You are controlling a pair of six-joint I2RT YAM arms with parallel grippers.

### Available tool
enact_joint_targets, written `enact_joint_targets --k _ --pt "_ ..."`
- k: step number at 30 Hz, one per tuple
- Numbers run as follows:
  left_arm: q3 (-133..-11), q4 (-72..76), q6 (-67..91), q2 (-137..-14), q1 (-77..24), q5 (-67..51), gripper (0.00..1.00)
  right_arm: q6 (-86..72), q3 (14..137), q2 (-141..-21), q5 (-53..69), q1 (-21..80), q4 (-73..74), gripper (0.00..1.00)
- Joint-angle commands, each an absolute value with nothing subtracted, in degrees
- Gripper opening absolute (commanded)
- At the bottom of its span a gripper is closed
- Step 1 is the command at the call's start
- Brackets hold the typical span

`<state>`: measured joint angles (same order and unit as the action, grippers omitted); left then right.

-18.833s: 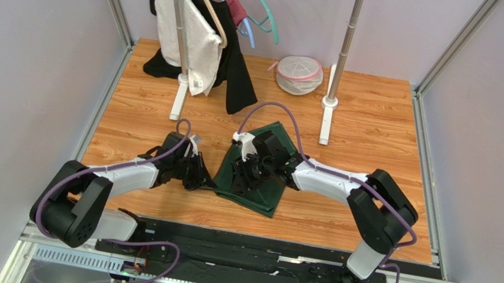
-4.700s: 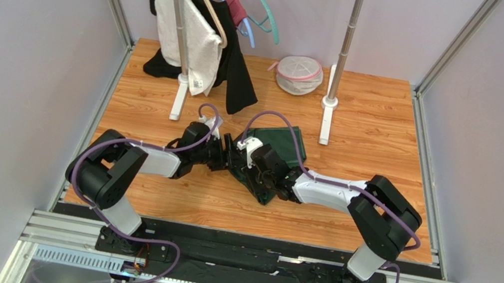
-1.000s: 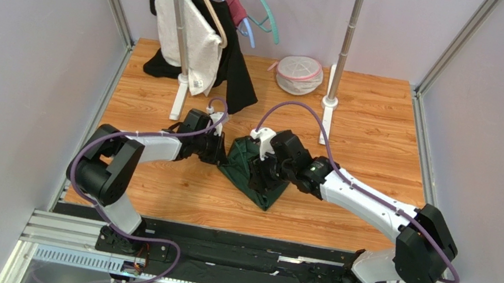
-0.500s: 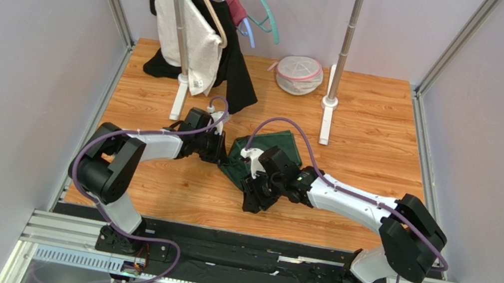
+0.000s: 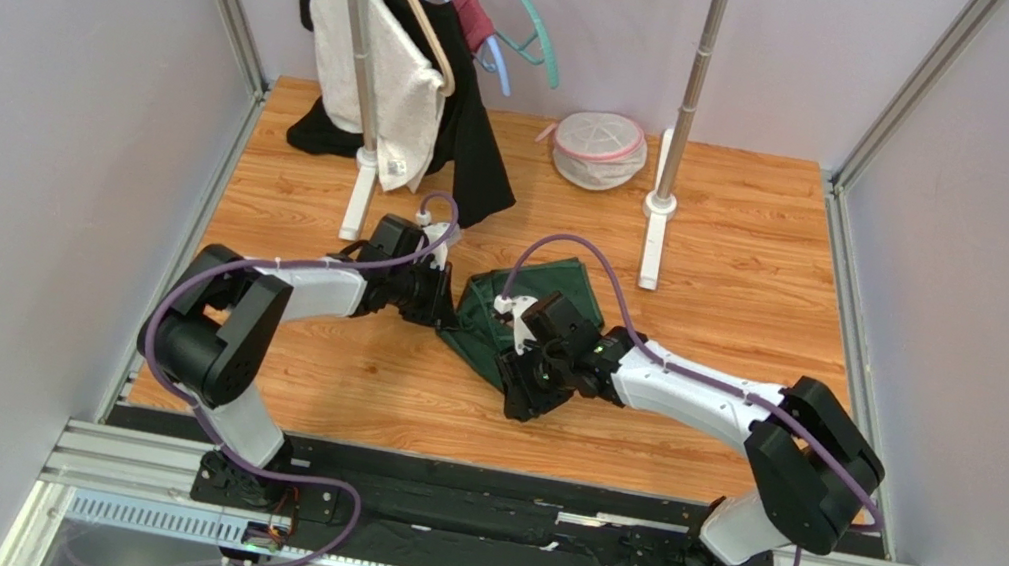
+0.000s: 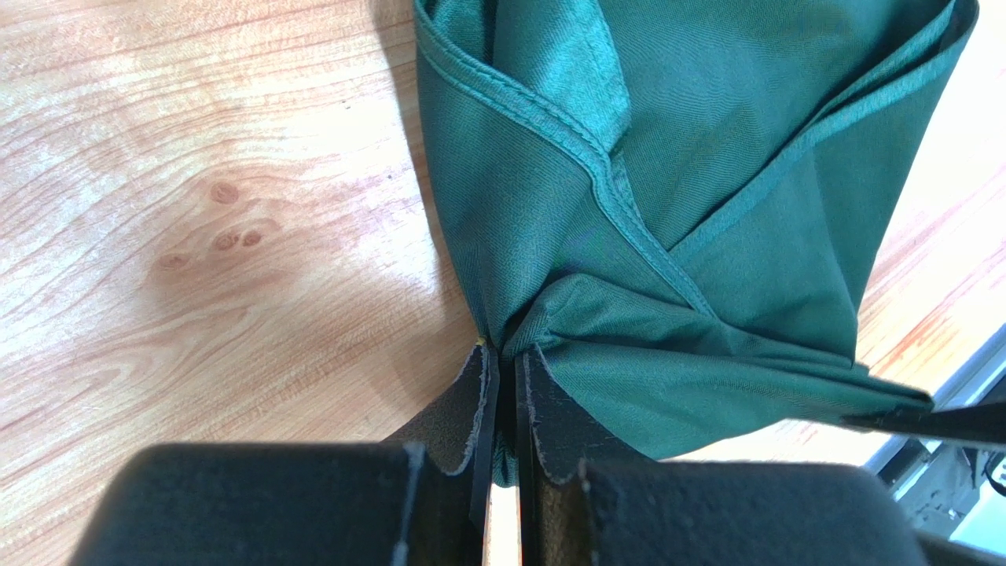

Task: Fold the napkin, place the utensils inside, and roll it up
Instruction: Roll the napkin with the utensil

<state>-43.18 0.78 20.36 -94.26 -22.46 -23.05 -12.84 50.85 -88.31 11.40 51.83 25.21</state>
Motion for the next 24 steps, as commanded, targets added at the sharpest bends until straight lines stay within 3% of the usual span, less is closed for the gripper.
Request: enact_joint_targets --k 1,24 --pt "-43.6 -3.3 18.0 -96.0 -22.1 -21.1 0.0 -12.4 51.2 -87.9 9.8 50.5 25.1 0.47" --pt "-43.8 -3.3 17.9 -96.4 -22.1 -21.8 0.0 -12.8 51.5 -86.9 8.8 48.9 24.6 0.46"
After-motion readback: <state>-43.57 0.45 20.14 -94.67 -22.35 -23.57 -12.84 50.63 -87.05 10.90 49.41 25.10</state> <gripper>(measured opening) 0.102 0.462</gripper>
